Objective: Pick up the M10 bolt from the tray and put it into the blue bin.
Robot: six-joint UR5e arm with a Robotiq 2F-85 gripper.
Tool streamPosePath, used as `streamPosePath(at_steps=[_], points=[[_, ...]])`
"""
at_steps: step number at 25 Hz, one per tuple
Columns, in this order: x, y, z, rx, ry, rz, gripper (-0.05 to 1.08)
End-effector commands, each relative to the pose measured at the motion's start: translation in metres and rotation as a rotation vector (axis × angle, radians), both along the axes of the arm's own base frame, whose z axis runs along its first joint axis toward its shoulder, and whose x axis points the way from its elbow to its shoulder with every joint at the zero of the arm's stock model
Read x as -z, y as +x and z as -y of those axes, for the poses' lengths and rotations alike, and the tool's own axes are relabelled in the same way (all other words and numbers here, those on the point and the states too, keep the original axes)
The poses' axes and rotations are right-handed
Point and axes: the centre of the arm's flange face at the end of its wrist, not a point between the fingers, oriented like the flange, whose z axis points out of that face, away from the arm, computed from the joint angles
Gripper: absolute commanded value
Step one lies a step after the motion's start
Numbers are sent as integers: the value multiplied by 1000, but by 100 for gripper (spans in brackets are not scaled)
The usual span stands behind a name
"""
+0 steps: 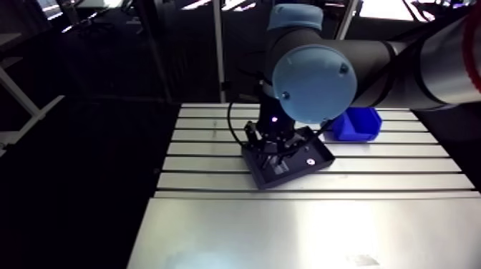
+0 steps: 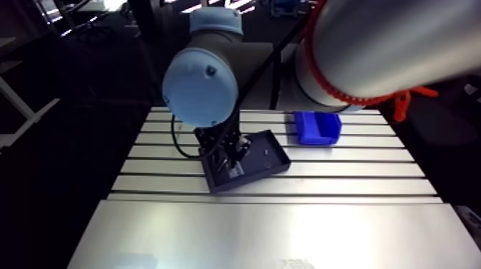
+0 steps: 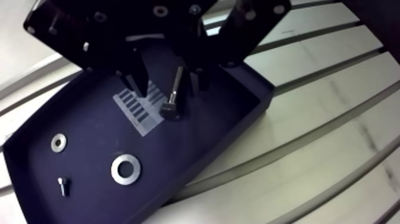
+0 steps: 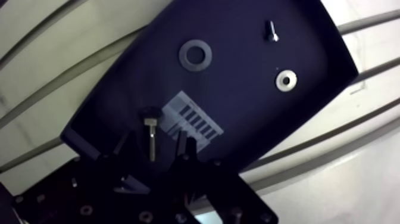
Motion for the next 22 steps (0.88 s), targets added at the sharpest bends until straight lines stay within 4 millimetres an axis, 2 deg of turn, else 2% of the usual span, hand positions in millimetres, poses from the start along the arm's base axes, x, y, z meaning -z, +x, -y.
streamPosePath(at_steps=[1, 10, 16, 18, 22], points=[[0, -2, -1, 1, -1, -13, 54], [5, -1, -1, 1, -2, -7, 57], [5, -1, -1, 2, -1, -8, 63], [5, -1, -1, 2, -1, -8, 68], [5, -1, -1, 2, -1, -8, 69]])
